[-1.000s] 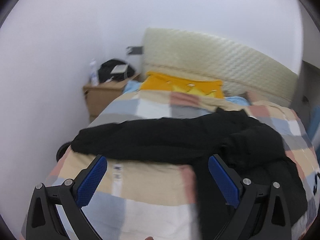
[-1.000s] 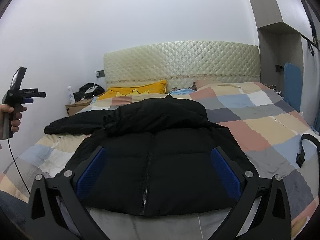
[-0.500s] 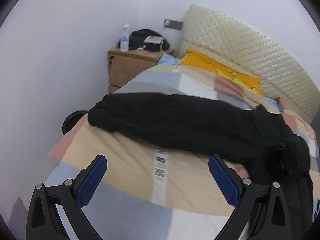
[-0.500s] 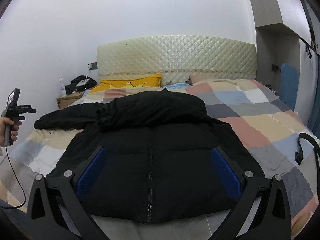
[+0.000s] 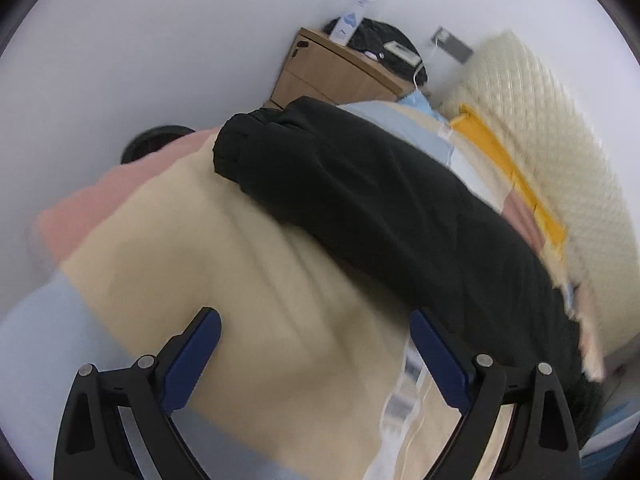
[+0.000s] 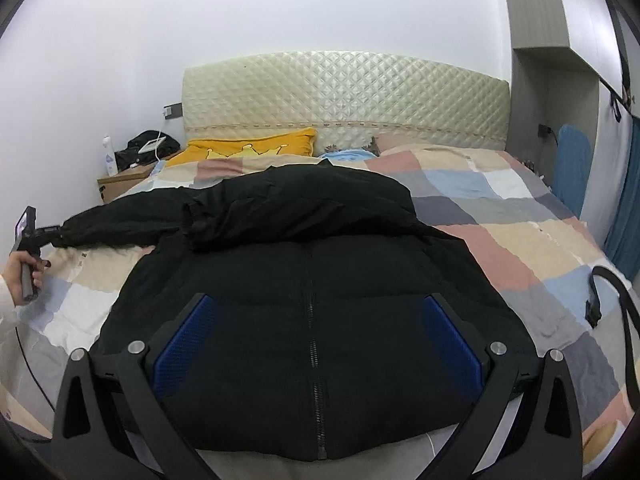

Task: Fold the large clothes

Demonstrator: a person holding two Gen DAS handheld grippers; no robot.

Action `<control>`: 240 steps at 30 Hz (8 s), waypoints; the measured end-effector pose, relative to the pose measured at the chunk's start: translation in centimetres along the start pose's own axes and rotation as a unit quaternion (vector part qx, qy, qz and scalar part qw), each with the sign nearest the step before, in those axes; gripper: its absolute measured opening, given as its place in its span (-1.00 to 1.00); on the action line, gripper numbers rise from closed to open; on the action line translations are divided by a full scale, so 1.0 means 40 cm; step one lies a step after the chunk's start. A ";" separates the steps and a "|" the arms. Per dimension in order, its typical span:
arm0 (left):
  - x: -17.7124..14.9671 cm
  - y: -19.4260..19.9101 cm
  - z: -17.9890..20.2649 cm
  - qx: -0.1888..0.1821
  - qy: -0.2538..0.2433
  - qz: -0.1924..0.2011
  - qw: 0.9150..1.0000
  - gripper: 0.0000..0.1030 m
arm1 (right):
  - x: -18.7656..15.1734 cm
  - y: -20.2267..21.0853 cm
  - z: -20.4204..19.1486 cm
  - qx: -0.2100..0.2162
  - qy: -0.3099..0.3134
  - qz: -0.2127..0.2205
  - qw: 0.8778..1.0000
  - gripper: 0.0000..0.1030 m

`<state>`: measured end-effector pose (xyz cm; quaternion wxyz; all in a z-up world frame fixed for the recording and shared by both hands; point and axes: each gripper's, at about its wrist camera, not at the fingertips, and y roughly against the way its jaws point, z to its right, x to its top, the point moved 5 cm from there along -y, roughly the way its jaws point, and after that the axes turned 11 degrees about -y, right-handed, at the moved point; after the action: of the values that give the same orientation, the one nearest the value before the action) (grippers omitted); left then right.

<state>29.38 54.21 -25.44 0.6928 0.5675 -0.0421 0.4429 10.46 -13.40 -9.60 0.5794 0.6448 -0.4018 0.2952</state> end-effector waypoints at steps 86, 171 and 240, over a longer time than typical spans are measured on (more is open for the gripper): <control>-0.175 0.763 1.655 -0.085 -0.366 0.245 0.894 -0.87 | 0.082 0.115 0.333 0.051 -0.059 0.022 0.997 1.00; -0.517 1.071 1.393 -0.025 -0.380 0.100 0.919 0.46 | 0.039 0.024 0.387 -0.001 -0.085 -0.067 0.994 1.00; -0.693 0.405 0.635 -0.083 -0.142 -0.210 0.964 0.47 | -0.153 -0.316 0.766 0.052 -0.229 -0.369 0.899 1.00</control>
<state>13.19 17.01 -19.91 0.8019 0.5611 -0.0572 0.1972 15.65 -42.39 -25.95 0.5041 0.8259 -0.2409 -0.0750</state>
